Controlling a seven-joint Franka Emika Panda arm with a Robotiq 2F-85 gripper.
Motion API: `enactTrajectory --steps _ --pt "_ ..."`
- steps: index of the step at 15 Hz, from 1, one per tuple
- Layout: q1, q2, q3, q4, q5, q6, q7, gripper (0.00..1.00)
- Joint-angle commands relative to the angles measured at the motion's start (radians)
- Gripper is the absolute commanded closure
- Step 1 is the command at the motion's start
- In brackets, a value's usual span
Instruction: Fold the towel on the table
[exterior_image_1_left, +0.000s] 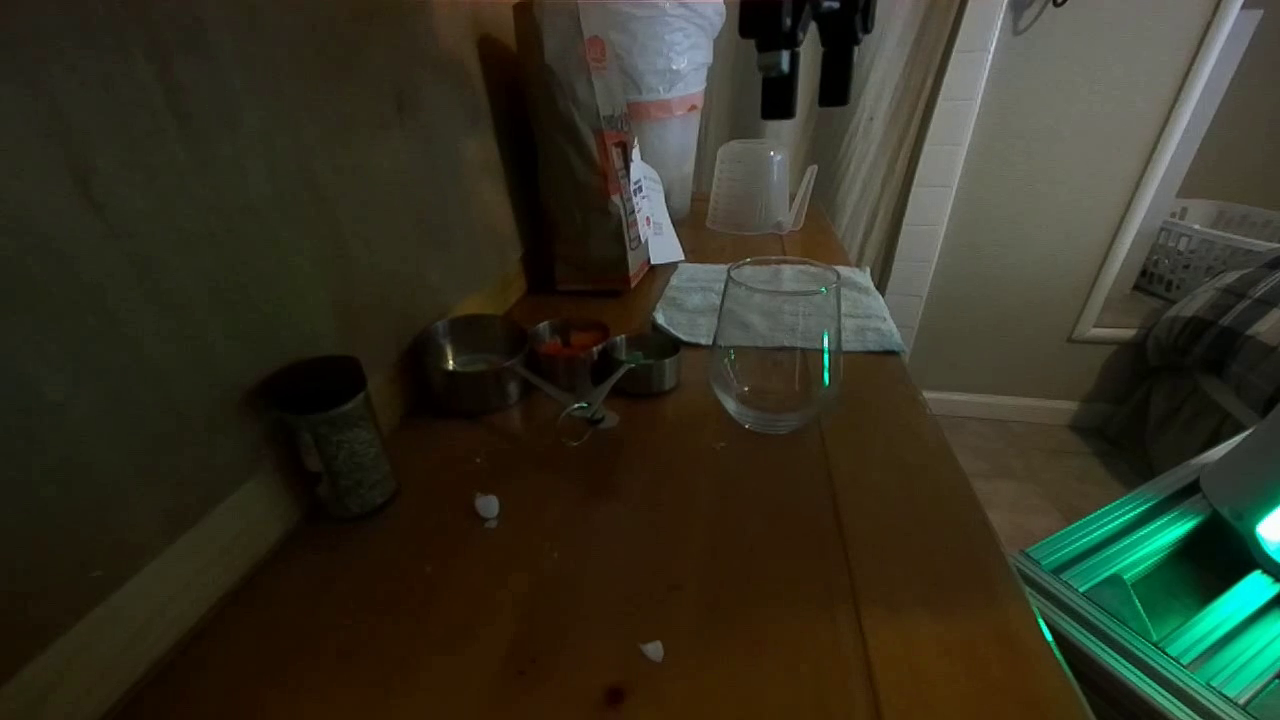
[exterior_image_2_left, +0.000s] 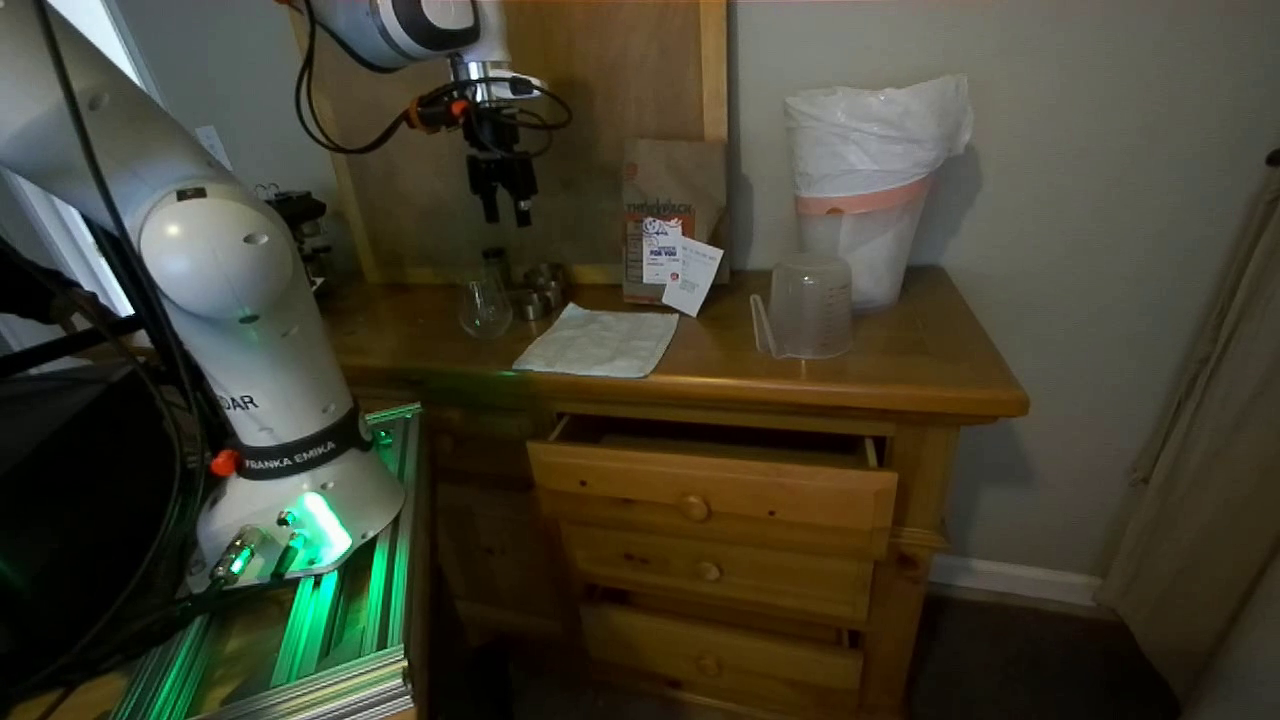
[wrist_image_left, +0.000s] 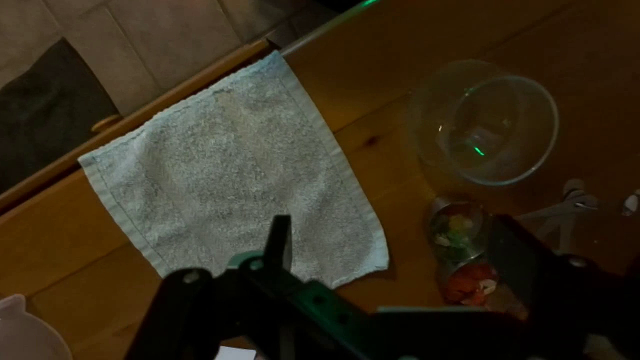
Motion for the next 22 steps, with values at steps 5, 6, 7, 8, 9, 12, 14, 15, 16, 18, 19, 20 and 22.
enactTrajectory --steps 5,6,7,8,9,12,14,15,16,18,19,20,22 --pt "0.009 0.05 -0.007 0.035 -0.006 0.002 0.005 0.0" --pt "0.009 0.05 -0.007 0.036 -0.006 0.002 0.005 0.0" --pt "0.002 0.063 0.011 0.039 -0.026 0.017 0.034 0.0" --pt "0.003 0.091 0.031 0.054 -0.032 0.033 0.064 0.0" --pt "0.003 0.116 0.054 0.061 -0.044 0.066 0.092 0.0" --pt "-0.008 0.191 0.118 0.074 -0.088 0.177 0.212 0.0" --pt "-0.024 0.247 0.15 0.08 -0.156 0.252 0.304 0.0" --pt "-0.033 0.278 0.156 0.084 -0.197 0.274 0.34 0.0" --pt "-0.04 0.311 0.156 0.089 -0.238 0.292 0.371 0.0" --pt "-0.052 0.368 0.144 0.105 -0.327 0.307 0.431 0.0" --pt "-0.054 0.395 0.135 0.119 -0.368 0.309 0.457 0.0" --pt "-0.05 0.421 0.124 0.131 -0.398 0.31 0.476 0.0" --pt "-0.034 0.478 0.099 0.163 -0.447 0.312 0.509 0.0"
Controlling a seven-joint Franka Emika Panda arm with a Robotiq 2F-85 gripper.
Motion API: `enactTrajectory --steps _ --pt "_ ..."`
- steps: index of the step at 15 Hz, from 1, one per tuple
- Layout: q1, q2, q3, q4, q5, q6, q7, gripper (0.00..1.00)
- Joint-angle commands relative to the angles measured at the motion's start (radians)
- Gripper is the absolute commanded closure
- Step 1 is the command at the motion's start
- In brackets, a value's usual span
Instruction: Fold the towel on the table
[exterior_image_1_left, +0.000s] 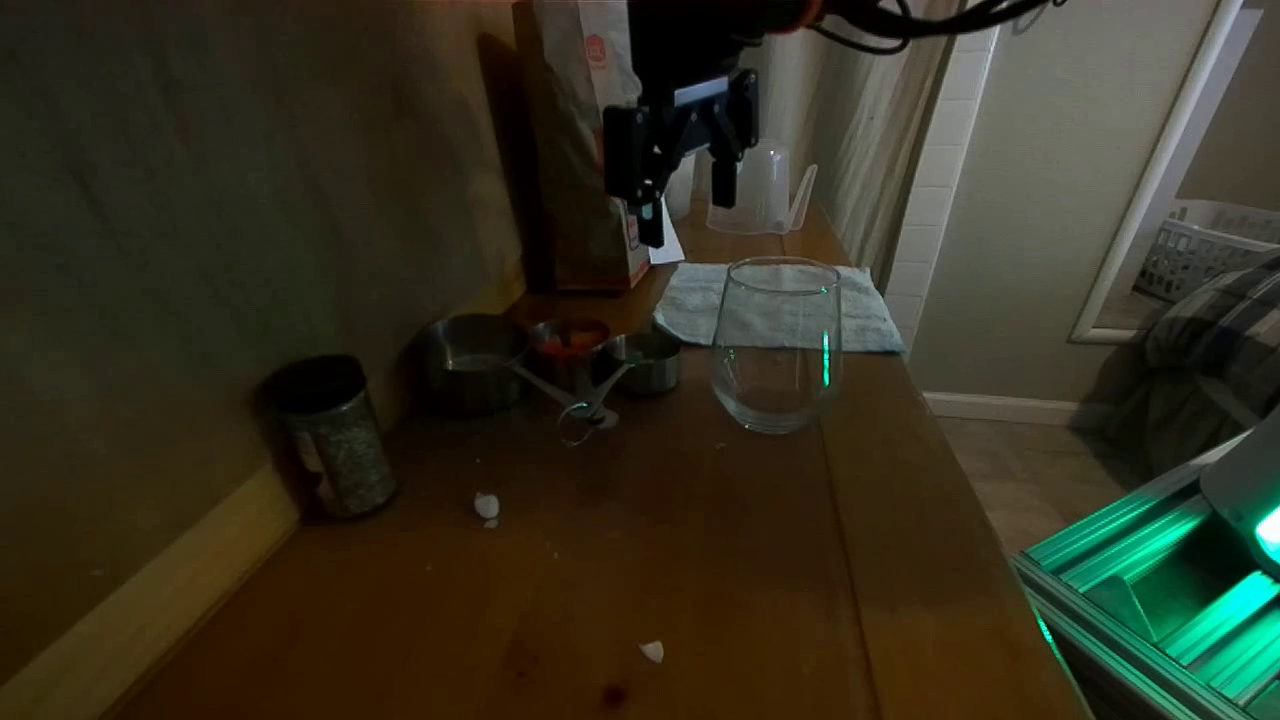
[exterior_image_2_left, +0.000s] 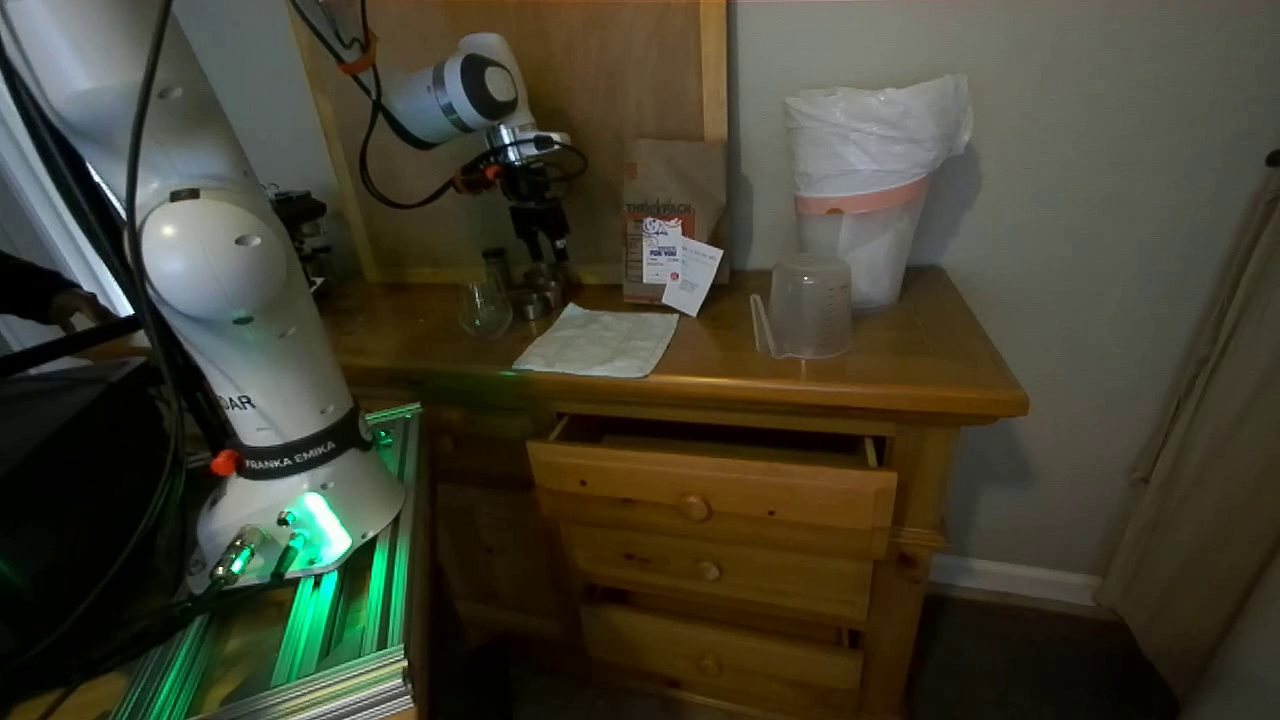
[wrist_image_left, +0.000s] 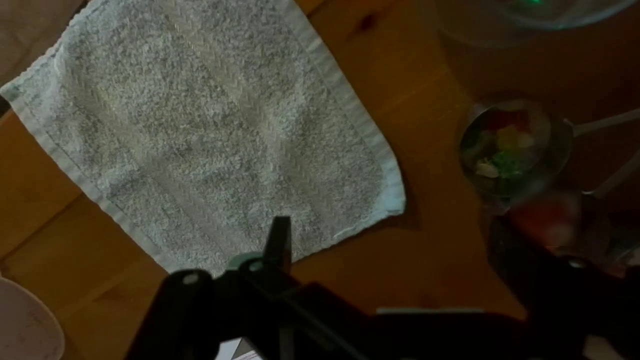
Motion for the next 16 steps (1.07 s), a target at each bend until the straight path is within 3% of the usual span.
enactTrajectory --steps 1,6,7,10,11,14,16 --pt "0.022 0.127 -0.038 0.081 -0.101 0.008 0.08 0.0" --pt "0.075 0.215 -0.095 0.13 -0.129 0.003 0.098 0.0" --pt "0.085 0.229 -0.107 0.135 -0.131 0.005 0.103 0.05" --pt "0.115 0.264 -0.136 0.141 -0.125 0.01 0.109 0.0" --pt "0.123 0.271 -0.145 0.144 -0.123 0.007 0.109 0.2" --pt "0.141 0.286 -0.167 0.149 -0.12 0.005 0.111 0.36" --pt "0.15 0.292 -0.179 0.153 -0.118 0.006 0.115 0.08"
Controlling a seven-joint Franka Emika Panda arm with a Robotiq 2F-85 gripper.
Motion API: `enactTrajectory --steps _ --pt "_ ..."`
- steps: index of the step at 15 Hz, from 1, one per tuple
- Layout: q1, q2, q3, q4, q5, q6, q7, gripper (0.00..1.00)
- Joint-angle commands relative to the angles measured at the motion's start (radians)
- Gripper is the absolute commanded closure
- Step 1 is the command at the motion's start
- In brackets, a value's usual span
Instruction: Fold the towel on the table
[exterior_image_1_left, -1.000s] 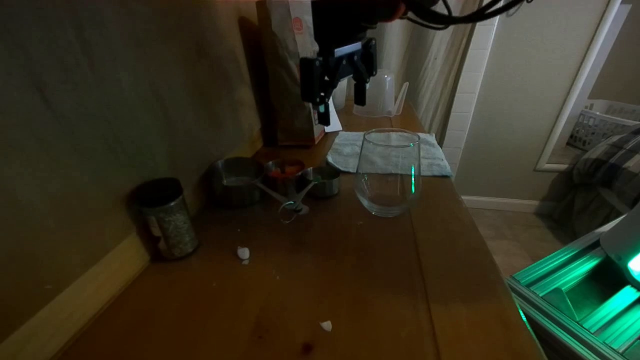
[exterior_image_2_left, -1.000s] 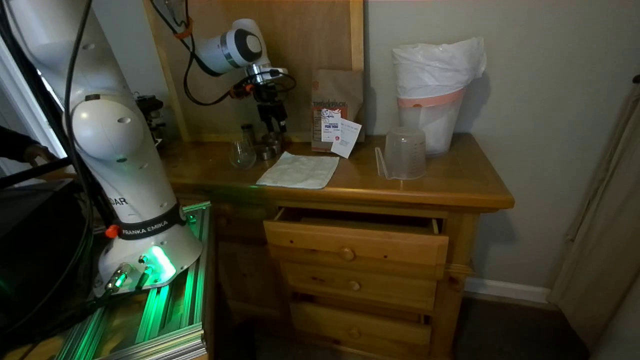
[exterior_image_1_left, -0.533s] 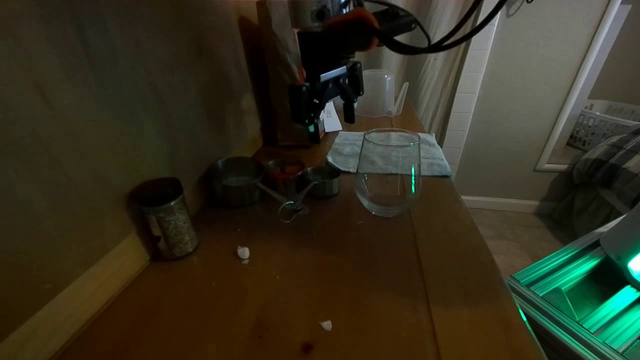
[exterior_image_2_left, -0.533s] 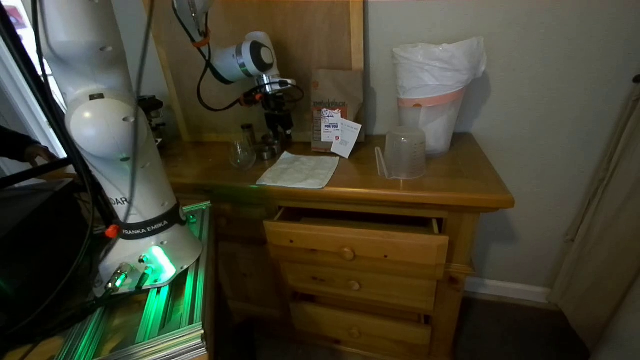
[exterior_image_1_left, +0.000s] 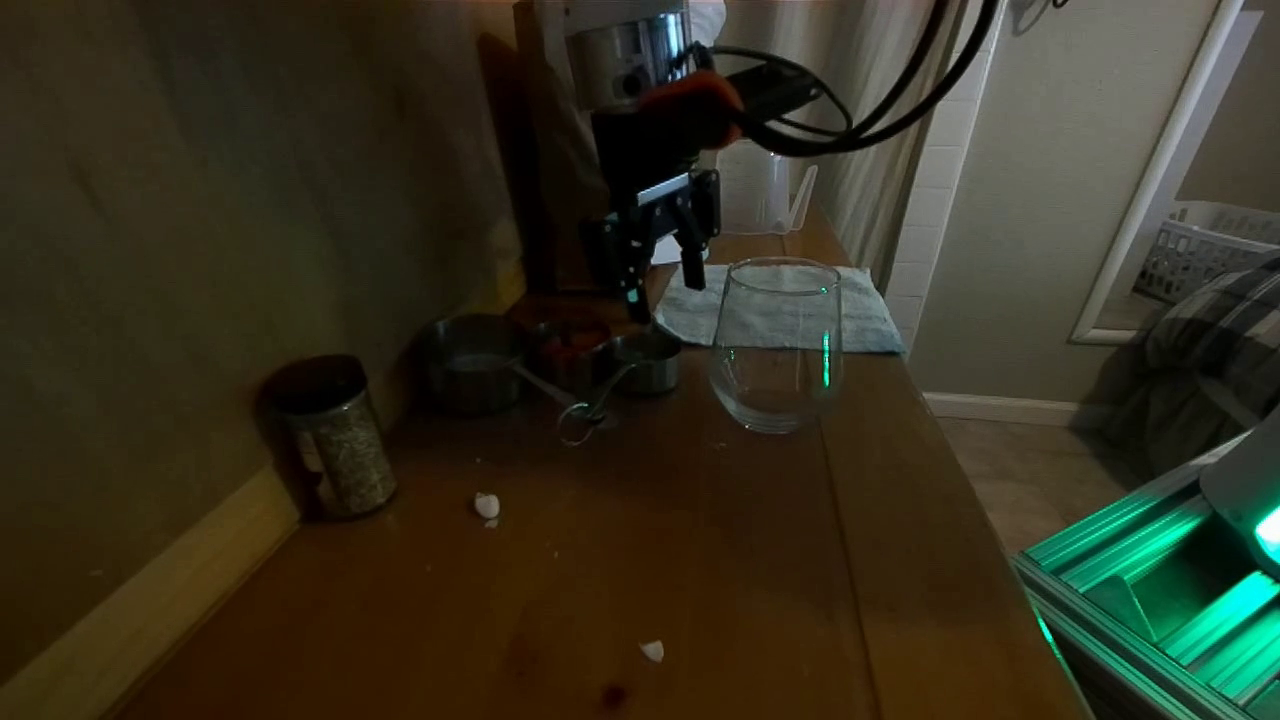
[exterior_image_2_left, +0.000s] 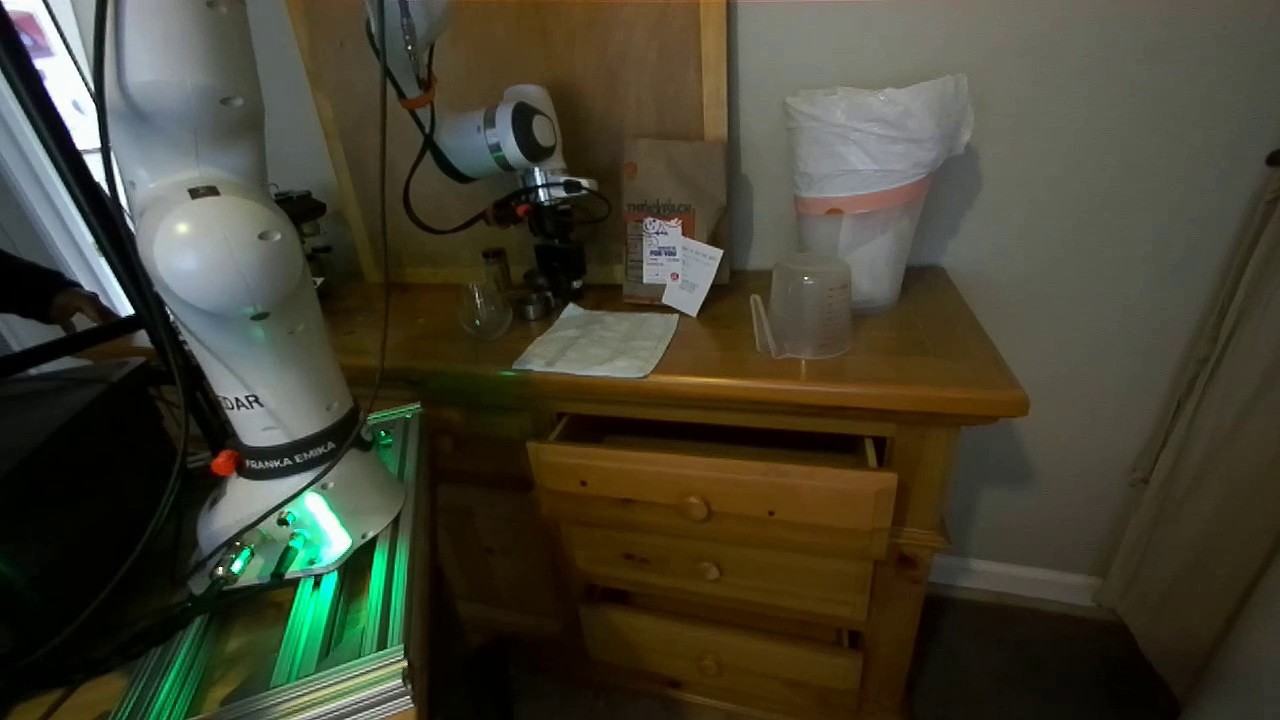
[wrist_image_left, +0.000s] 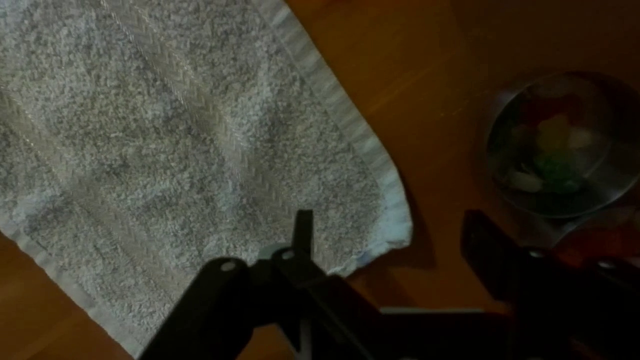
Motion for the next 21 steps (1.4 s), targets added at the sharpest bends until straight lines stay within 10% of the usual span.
enactTrajectory --steps 1,2,3,5,14,21 --pt "0.033 0.026 -0.033 0.024 -0.023 0.004 0.037 0.05" --pt "0.035 0.029 -0.037 0.024 -0.022 0.006 0.038 0.05" --pt "0.037 0.03 -0.041 0.025 -0.023 0.008 0.042 0.34" --pt "0.04 0.03 -0.047 0.025 -0.025 0.008 0.048 0.31" --pt "0.045 0.033 -0.062 0.023 -0.026 0.009 0.057 0.94" --pt "0.034 0.009 -0.071 0.014 -0.012 -0.001 0.043 0.96"
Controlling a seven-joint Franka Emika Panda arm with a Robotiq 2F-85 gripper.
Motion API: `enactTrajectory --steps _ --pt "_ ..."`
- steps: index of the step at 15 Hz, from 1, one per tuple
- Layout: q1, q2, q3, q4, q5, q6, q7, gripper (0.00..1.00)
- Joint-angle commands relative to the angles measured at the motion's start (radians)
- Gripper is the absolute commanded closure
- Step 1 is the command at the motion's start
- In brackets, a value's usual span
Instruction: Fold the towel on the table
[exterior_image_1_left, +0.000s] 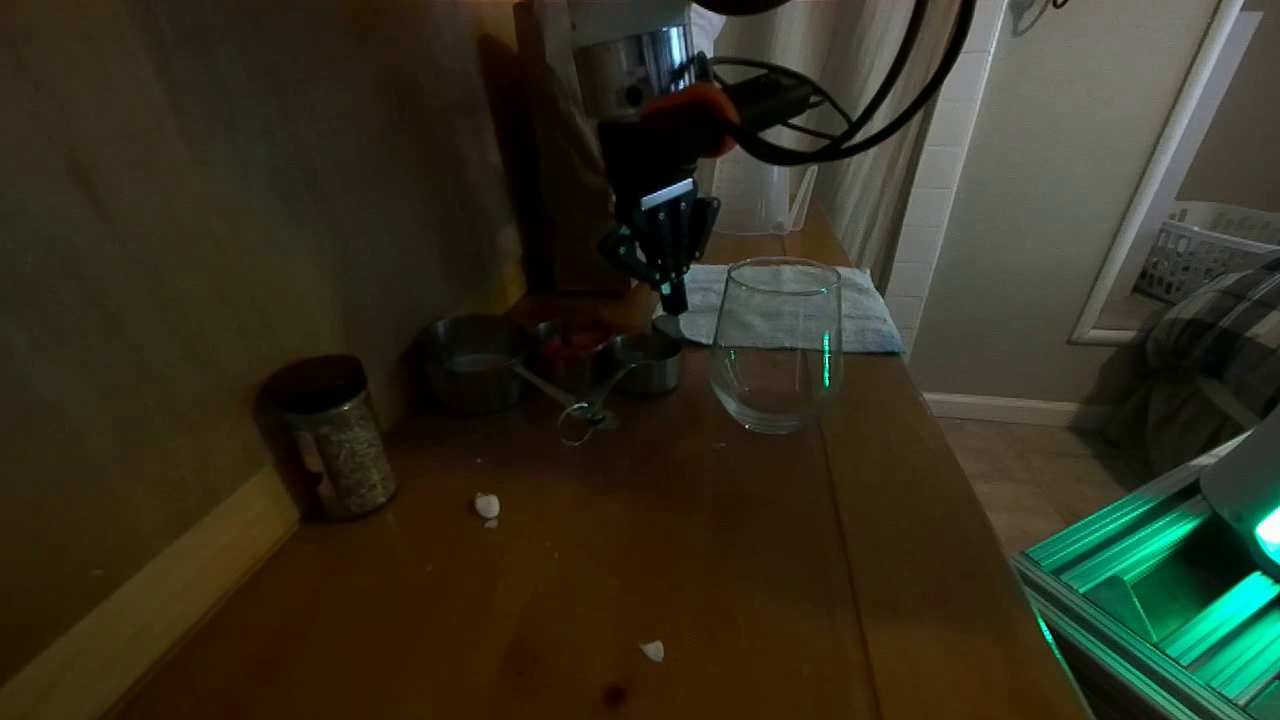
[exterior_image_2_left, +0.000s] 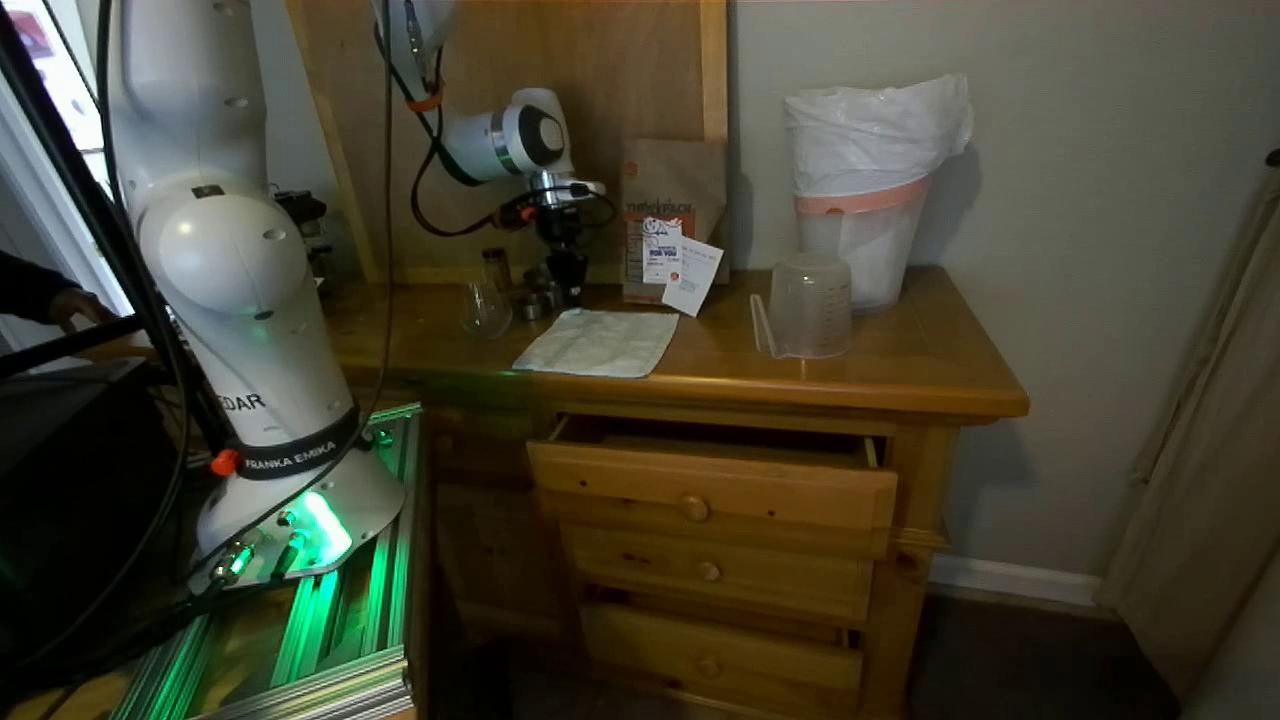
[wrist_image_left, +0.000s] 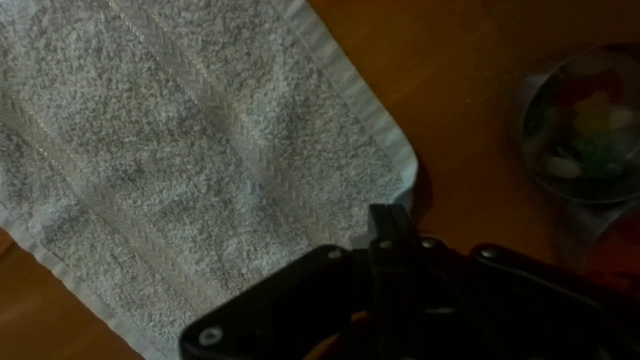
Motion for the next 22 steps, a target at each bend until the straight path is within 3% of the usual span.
enactTrajectory --steps 1,14,22 --pt "0.003 -0.02 -0.022 0.002 -0.015 -0.01 0.02 0.96" --pt "-0.109 -0.195 -0.065 -0.06 -0.012 -0.145 0.02 0.97" --pt "-0.183 -0.256 -0.083 -0.152 -0.011 -0.161 0.037 0.97"
